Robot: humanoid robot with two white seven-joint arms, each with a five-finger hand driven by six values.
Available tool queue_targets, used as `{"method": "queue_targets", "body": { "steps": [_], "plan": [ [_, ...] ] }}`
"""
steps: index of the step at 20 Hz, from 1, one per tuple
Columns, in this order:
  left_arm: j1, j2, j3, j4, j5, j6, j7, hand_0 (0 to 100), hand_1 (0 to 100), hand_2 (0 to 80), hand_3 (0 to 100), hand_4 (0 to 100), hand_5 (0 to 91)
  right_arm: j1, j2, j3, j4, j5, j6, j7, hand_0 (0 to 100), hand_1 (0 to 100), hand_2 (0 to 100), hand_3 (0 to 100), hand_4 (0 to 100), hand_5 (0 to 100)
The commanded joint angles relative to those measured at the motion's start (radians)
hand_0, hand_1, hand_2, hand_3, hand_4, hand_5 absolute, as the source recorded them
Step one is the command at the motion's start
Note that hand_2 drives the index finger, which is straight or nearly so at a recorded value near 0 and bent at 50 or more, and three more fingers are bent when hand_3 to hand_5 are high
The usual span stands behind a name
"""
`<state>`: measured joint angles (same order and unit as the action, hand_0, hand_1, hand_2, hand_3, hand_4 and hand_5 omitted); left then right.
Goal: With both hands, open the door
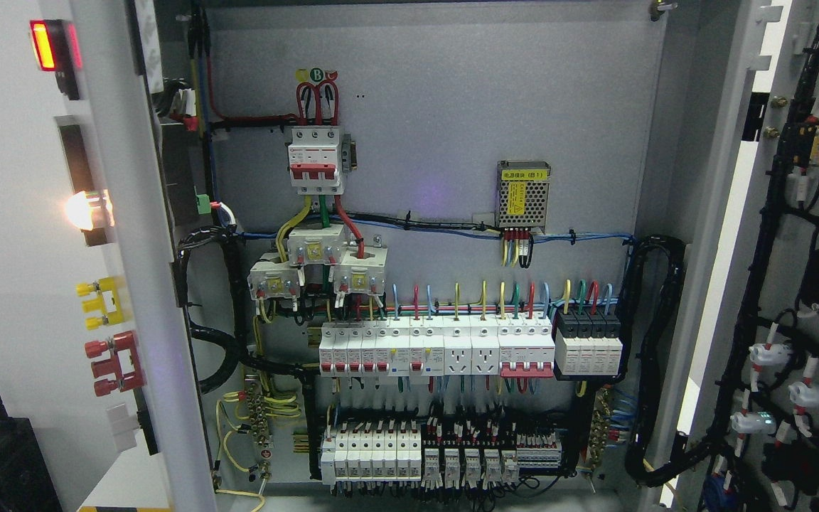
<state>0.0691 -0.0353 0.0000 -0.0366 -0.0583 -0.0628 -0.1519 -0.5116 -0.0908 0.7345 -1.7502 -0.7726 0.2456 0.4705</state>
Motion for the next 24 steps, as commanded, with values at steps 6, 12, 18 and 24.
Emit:
{"method": "queue_targets", "body": {
  "steps": [6, 12, 18, 24],
  "plan": [
    [0.0, 0.0, 0.023, 0.0, 0.0, 0.0, 0.0, 0, 0, 0.0, 0, 3, 0.0, -0.011, 0.062, 0.029, -0.005, 0.012, 0.02, -0.009, 0, 0, 0, 0, 0, 0],
    [0.0, 0.0, 0.023, 0.003, 0.0, 0.0, 0.0, 0, 0, 0.0, 0, 3, 0.0, -0.015, 0.077, 0.037, -0.002, 0.053, 0.018, -0.01, 0, 0, 0, 0, 0, 0],
    [0.0, 0.0, 0.023, 0.006, 0.0, 0.0, 0.0, 0, 0, 0.0, 0, 3, 0.0, -0.015, 0.098, 0.069, -0.003, 0.108, 0.017, -0.013, 0, 0, 0, 0, 0, 0],
    [0.0, 0.0, 0.021, 0.004, 0.0, 0.0, 0.0, 0, 0, 0.0, 0, 3, 0.0, -0.015, 0.12, 0.083, -0.003, 0.111, 0.017, -0.015, 0, 0, 0, 0, 0, 0]
  ]
}}
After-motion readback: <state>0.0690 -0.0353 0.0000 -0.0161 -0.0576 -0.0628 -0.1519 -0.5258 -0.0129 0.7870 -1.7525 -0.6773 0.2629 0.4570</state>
